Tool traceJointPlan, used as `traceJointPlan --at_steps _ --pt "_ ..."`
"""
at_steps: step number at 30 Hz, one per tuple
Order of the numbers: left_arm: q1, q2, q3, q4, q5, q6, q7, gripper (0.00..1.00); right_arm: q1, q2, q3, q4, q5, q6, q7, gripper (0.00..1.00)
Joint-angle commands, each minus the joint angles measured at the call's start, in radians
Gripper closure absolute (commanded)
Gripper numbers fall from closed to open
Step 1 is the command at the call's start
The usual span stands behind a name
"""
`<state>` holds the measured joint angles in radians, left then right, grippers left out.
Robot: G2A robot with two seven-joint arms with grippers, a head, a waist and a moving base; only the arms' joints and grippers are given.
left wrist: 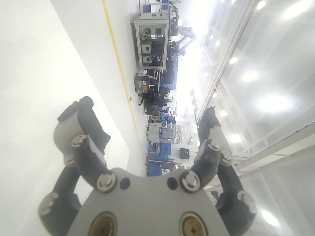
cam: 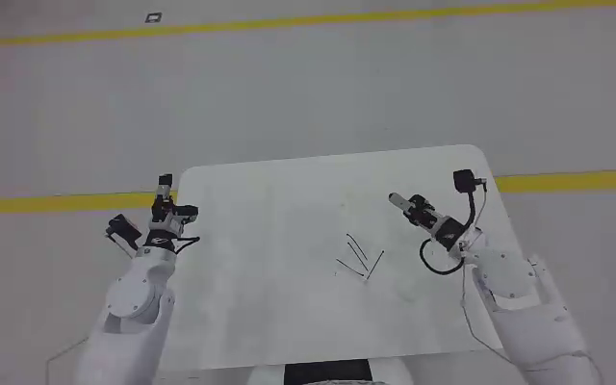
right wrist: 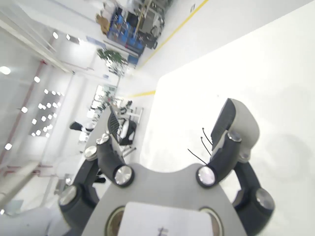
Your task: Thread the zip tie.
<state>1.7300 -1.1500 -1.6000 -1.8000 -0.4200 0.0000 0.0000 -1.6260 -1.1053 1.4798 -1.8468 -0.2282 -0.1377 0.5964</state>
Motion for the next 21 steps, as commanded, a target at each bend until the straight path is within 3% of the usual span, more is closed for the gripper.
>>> traceJointPlan --at_steps 1,4,15,16,21 --pt "0.000 0.000 0.000 0.000 0.000 0.000 0.000 0.00 0.019 0.000 -0.037 0.006 -0.059 0.007 0.032 0.00" --pt "0.000 0.000 0.000 0.000 0.000 0.000 0.000 0.00 0.028 0.002 -0.071 0.010 -0.131 0.001 0.064 0.00" --pt "0.000 0.000 0.000 0.000 0.000 0.000 0.000 0.00 0.028 0.002 -0.071 0.010 -0.131 0.001 0.064 0.00" --pt "0.000 0.000 0.000 0.000 0.000 0.000 0.000 0.00 0.041 0.006 -0.095 -0.023 -0.187 -0.040 0.118 0.00" --pt "0.000 0.000 0.000 0.000 0.000 0.000 0.000 0.00 0.130 0.015 -0.173 -0.027 -0.312 -0.110 0.324 0.00"
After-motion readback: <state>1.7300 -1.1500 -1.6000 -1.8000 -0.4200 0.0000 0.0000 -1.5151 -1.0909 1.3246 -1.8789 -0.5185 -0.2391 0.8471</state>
